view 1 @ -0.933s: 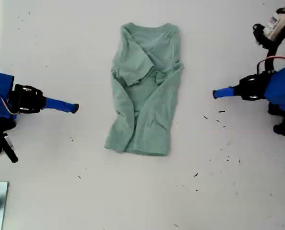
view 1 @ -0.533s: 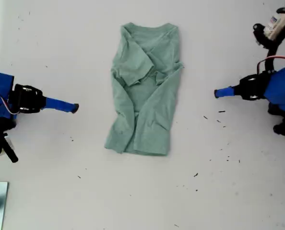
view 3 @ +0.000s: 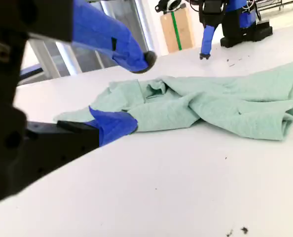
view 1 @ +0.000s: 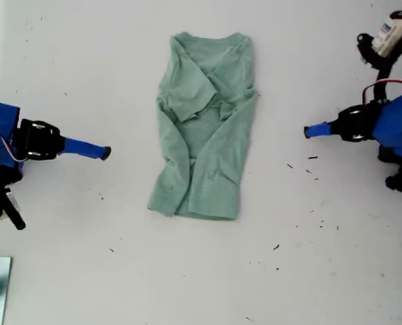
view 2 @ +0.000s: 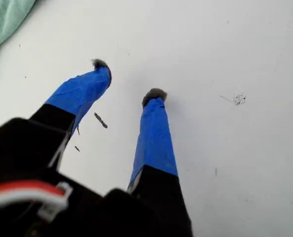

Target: Fold t shirt

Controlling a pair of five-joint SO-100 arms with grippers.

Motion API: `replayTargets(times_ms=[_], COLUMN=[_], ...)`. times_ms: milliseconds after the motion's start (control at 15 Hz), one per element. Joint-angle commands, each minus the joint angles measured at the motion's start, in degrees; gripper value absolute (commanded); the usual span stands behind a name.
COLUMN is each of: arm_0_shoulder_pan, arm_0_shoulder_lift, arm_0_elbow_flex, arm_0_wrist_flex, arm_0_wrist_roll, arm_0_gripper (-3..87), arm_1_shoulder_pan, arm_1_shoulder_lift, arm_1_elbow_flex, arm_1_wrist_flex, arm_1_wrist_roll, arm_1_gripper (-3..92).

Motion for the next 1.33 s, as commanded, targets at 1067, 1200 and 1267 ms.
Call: replayTargets(times_ms=[1067,1200,1267], arm_0_shoulder_pan=[14.8,17.9,19.0], arm_0_shoulder_lift=[-41.2,-61.5,-70.0], arm_0_elbow_flex=[-45.0,-68.7,-78.5], arm_0_wrist_flex=[3.8,14.2,17.1], arm_0_wrist_roll=[-22.2,-24.0,-22.4], arm_0_gripper=[-0.3,-0.3,-0.3], arm_1_shoulder_pan=[-35.7,-38.0,-38.8], arm_1_shoulder_lift=[-61.3,-78.7,-85.5], arm_1_elbow_flex=[-61.3,-85.2,-94.7], arm_1_wrist_flex=[-4.0,4.8,8.3], arm_1_wrist_roll=[39.1,38.1,37.2], arm_1_gripper=[2.5,2.5,2.5])
